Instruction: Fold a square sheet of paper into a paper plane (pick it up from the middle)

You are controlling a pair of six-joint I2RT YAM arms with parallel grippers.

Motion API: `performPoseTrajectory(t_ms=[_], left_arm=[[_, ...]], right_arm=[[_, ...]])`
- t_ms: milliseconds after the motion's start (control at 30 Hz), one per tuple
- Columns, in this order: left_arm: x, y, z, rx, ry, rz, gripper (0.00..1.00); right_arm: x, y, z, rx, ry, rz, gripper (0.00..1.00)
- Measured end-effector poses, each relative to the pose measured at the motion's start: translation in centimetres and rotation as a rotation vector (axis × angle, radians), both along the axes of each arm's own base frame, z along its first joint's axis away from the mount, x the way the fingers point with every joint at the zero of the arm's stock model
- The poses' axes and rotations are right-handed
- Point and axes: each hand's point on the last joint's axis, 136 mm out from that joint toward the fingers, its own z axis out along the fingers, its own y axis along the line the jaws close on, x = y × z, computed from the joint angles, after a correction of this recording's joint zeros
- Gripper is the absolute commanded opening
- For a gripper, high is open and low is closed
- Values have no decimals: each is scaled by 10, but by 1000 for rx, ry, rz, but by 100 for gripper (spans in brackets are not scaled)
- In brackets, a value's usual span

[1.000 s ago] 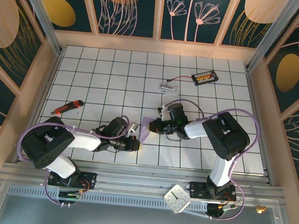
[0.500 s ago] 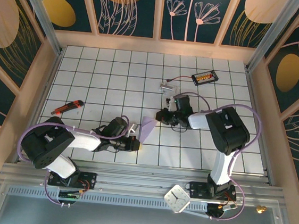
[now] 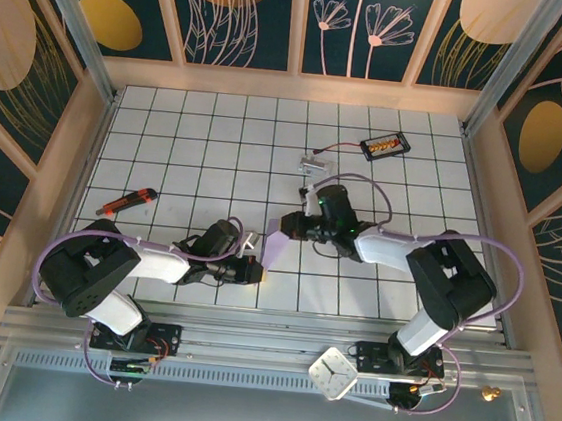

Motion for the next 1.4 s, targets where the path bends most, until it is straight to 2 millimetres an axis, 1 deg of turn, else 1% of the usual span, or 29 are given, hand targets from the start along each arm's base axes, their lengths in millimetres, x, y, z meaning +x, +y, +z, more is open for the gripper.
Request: performPoseTrajectory(t_ms=[100, 233, 367, 900, 1167, 1267, 1400], left_arm=[[0, 0, 1, 2, 2, 1, 0], [1, 0, 2, 5, 5, 7, 0], [1, 2, 3, 12, 5, 19, 0], [-12, 15, 2, 42, 9, 7, 0], [-30, 26, 2, 82, 48, -17, 0], [-34, 27, 13, 67, 46, -15, 0], [-23, 14, 36, -12, 13, 10, 0]], right_arm=[[-1, 3, -21, -23, 31, 4, 0], [-1, -4, -59, -81, 96, -14, 0], [4, -5, -60, -64, 95, -18, 0], [6, -6, -64, -83, 171, -20, 0], [6, -5, -63, -81, 184, -14, 0], [7, -4, -64, -81, 184, -14, 0], [7, -4, -63, -80, 184, -14, 0]])
